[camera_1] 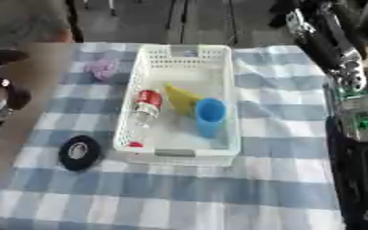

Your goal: Pick up objects on the table and place them in the box.

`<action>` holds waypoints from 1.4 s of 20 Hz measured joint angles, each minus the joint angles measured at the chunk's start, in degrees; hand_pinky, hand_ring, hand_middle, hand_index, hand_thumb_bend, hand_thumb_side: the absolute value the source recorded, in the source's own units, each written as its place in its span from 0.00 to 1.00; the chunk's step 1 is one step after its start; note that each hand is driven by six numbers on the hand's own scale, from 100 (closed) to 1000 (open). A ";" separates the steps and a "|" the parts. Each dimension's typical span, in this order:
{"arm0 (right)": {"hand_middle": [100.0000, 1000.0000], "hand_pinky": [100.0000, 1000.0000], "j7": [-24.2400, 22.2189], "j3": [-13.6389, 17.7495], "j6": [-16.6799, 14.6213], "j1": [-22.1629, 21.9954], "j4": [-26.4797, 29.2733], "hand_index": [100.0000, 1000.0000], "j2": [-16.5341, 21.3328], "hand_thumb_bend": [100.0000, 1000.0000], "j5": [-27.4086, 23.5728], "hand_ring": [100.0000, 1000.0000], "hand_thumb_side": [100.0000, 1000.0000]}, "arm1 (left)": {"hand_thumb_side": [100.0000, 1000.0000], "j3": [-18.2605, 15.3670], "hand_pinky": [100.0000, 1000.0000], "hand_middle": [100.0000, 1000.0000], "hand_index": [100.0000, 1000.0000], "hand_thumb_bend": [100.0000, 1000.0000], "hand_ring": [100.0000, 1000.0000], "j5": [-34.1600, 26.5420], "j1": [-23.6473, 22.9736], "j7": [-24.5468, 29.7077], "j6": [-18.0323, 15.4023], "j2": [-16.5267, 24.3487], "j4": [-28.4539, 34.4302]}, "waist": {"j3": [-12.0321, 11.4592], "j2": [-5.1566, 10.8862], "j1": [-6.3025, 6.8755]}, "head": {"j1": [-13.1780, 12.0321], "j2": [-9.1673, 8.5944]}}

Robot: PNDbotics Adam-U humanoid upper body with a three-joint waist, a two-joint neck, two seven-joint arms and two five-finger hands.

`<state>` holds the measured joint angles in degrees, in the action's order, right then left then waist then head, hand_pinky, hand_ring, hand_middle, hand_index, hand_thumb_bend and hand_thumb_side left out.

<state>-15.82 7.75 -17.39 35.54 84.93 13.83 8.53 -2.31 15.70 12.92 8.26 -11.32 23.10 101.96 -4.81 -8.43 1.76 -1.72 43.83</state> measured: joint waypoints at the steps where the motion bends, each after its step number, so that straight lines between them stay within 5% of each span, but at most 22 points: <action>1: 0.56 0.57 0.00 0.00 0.00 0.00 0.00 0.75 0.00 0.00 0.00 0.52 0.67 | 0.67 0.00 0.26 0.77 0.83 0.78 0.88 0.00 0.00 0.04 -0.02 0.00 0.00 | 0.00 0.00 0.00 | 0.00 0.00; 19: 0.56 0.58 0.00 -0.02 0.00 0.00 0.00 0.75 -0.40 0.00 0.24 0.52 0.67 | 0.65 0.00 0.27 0.78 0.84 0.82 0.88 0.80 0.00 1.02 -0.15 0.16 0.01 | 0.08 0.00 0.00 | 0.01 0.00; 23: 0.56 0.58 -0.03 -0.04 0.01 0.00 0.00 0.75 -0.40 0.00 0.40 0.52 0.67 | 0.62 0.86 0.35 0.78 0.85 0.84 0.87 3.22 0.25 3.26 -0.63 2.29 -0.60 | 0.19 0.00 0.00 | 0.45 0.00; 28: 0.56 0.58 -0.20 -0.33 -0.11 0.00 0.00 0.75 -0.42 0.00 0.43 0.52 0.67 | 0.58 5.26 0.64 0.77 0.88 0.92 0.83 7.30 2.61 7.26 -1.86 7.91 -4.39 | 0.45 0.00 0.00 | 0.99 0.00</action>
<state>-16.02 7.43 -17.50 35.55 84.93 13.41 8.96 2.95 23.00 15.53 15.52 -13.19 31.01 97.57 -4.36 -8.43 1.76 -0.73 43.83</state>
